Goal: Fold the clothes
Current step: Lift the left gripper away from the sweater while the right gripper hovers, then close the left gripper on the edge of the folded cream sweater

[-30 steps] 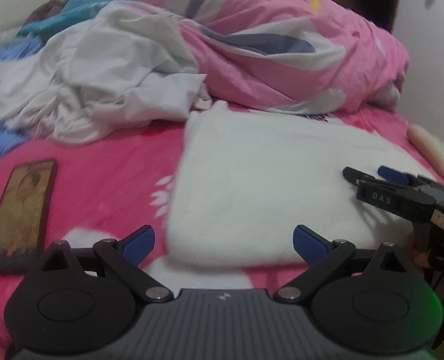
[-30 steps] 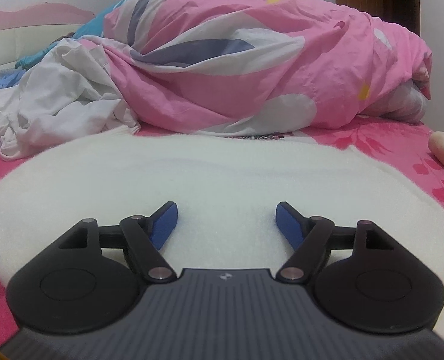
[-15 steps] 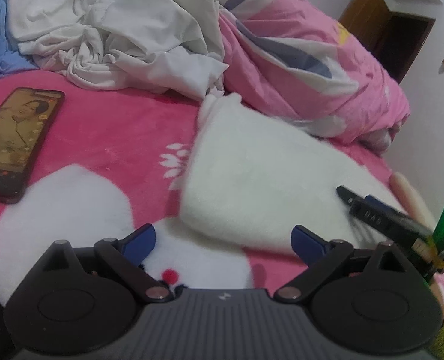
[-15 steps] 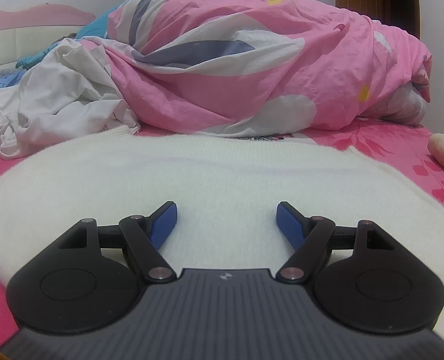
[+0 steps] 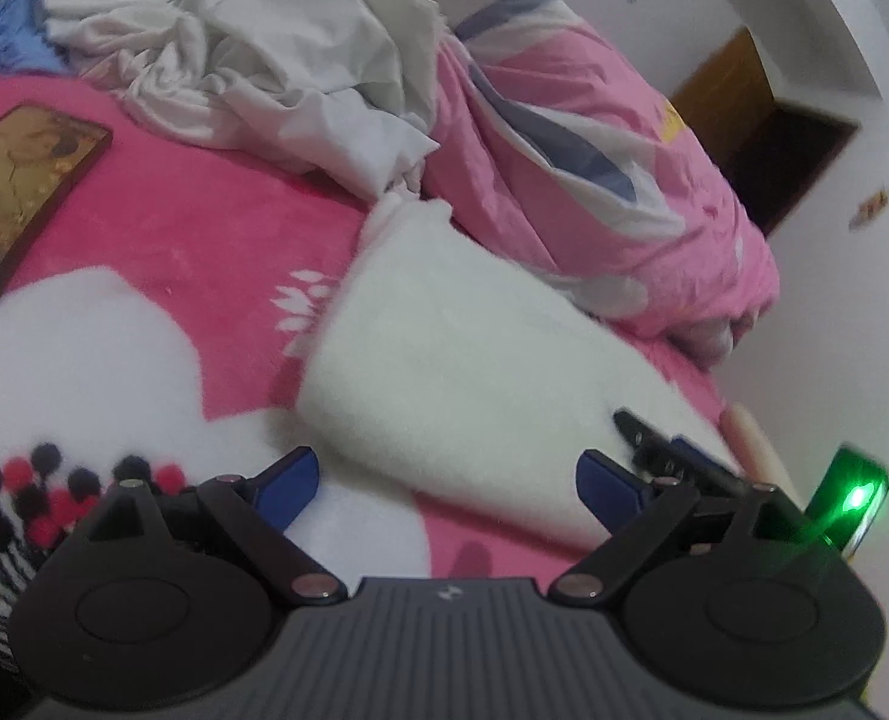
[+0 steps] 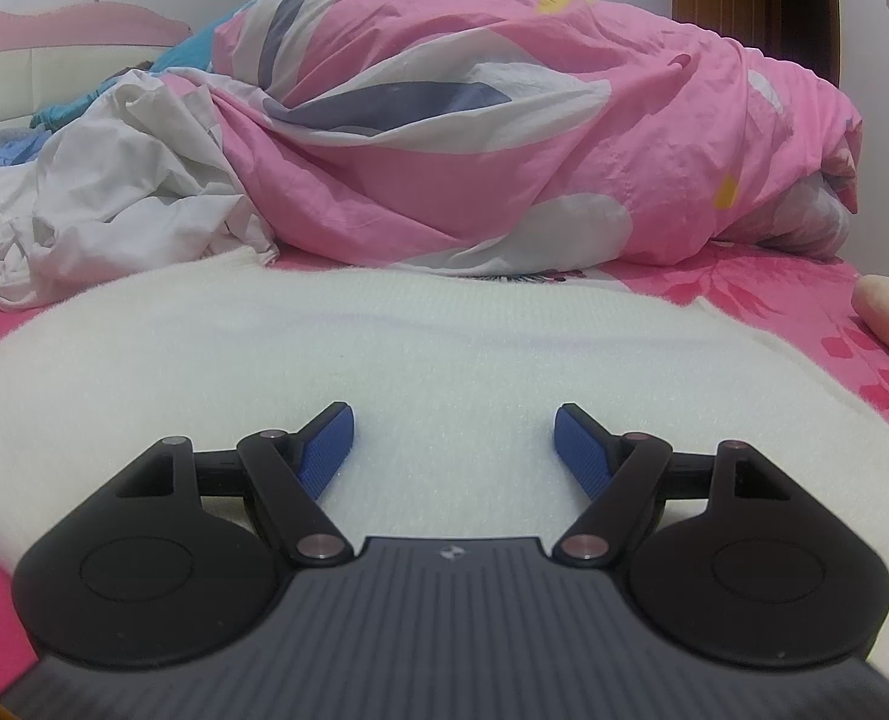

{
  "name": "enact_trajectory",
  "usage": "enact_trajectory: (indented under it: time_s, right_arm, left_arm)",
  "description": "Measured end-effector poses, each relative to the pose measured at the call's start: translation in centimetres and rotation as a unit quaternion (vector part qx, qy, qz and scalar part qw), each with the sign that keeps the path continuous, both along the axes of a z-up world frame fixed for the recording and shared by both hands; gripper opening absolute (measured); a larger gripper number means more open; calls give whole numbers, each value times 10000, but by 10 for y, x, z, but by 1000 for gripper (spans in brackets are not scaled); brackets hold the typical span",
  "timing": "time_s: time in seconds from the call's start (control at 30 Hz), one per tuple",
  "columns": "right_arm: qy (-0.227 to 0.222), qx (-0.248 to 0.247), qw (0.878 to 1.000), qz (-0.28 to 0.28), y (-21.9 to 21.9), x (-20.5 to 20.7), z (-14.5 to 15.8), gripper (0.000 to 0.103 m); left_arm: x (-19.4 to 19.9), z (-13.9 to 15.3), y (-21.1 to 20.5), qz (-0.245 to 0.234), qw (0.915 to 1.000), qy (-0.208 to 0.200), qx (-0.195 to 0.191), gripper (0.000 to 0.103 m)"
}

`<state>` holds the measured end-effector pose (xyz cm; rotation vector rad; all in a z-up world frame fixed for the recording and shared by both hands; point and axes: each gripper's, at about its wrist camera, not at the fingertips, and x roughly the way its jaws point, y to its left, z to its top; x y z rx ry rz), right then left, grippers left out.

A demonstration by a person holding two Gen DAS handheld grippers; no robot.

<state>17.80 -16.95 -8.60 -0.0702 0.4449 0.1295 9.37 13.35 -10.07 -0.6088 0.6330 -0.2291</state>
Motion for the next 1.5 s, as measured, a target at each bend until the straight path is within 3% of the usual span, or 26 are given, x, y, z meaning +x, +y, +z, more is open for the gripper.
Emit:
enact_trajectory:
  time_s: [0.13, 0.47, 1.5]
  right_arm:
    - [-5, -39, 10000, -16, 1, 0, 0, 75]
    - [-13, -129, 9999, -59, 4, 1, 0, 77]
    - [-25, -150, 9999, -76, 4, 1, -2, 79]
  left_arm:
    - [6, -5, 7, 252, 9989, -24, -385, 93]
    - [19, -11, 9, 602, 9950, -222, -759, 93]
    - [81, -15, -7, 625, 9944, -678, -514, 92]
